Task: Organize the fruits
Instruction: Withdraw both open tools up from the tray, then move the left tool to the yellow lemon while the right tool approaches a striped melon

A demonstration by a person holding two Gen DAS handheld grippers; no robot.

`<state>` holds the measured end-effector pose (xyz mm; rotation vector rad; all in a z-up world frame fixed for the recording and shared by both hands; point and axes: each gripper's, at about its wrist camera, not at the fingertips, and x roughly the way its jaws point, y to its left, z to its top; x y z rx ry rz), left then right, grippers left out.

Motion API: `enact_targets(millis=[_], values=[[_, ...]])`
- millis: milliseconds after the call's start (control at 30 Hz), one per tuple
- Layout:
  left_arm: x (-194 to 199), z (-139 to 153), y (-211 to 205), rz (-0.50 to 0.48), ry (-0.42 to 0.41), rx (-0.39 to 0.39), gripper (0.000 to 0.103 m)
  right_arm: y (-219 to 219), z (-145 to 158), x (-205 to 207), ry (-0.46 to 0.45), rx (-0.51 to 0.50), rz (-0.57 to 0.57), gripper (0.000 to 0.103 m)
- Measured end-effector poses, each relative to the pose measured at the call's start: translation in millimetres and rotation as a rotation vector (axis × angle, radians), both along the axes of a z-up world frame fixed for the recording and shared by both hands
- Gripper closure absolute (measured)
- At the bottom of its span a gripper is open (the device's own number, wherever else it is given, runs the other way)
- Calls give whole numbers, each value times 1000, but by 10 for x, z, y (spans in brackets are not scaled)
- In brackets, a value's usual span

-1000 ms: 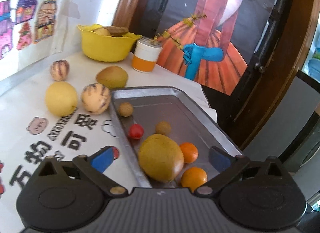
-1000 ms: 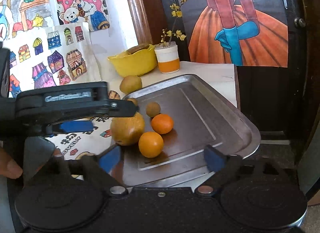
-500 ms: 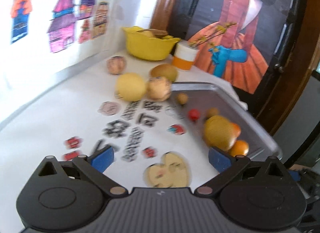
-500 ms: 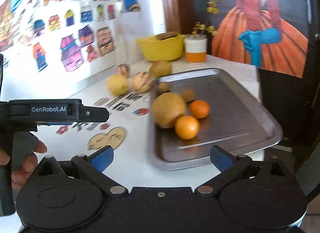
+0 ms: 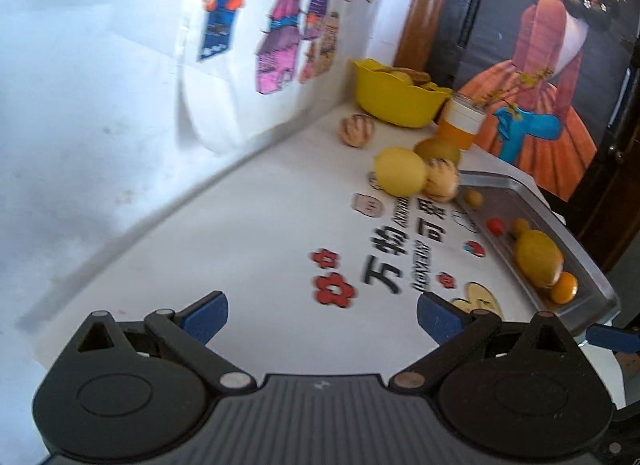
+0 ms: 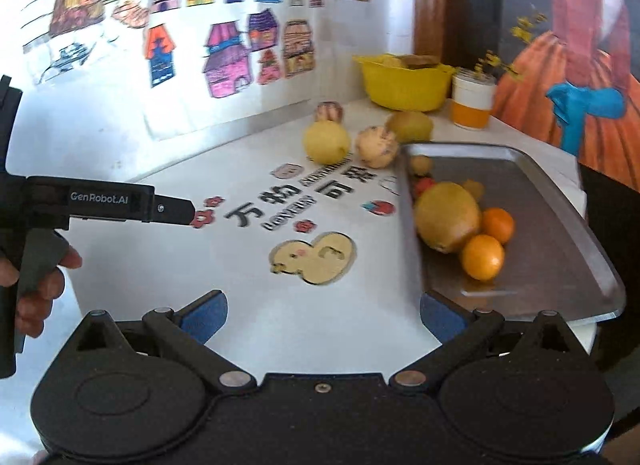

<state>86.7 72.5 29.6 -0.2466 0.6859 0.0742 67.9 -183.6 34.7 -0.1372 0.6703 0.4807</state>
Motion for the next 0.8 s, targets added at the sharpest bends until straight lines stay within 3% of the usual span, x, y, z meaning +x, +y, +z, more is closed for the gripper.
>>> enact_targets(millis=[267, 567, 800], values=[[152, 81, 204, 29, -7, 21, 1, 339, 246, 242, -83, -56, 118, 1], [597, 310, 108, 11, -72, 48, 1, 267, 846, 1069, -158, -23, 181, 1], [1058, 252, -33, -3, -56, 57, 1, 262, 575, 1768, -97, -221, 248, 1]])
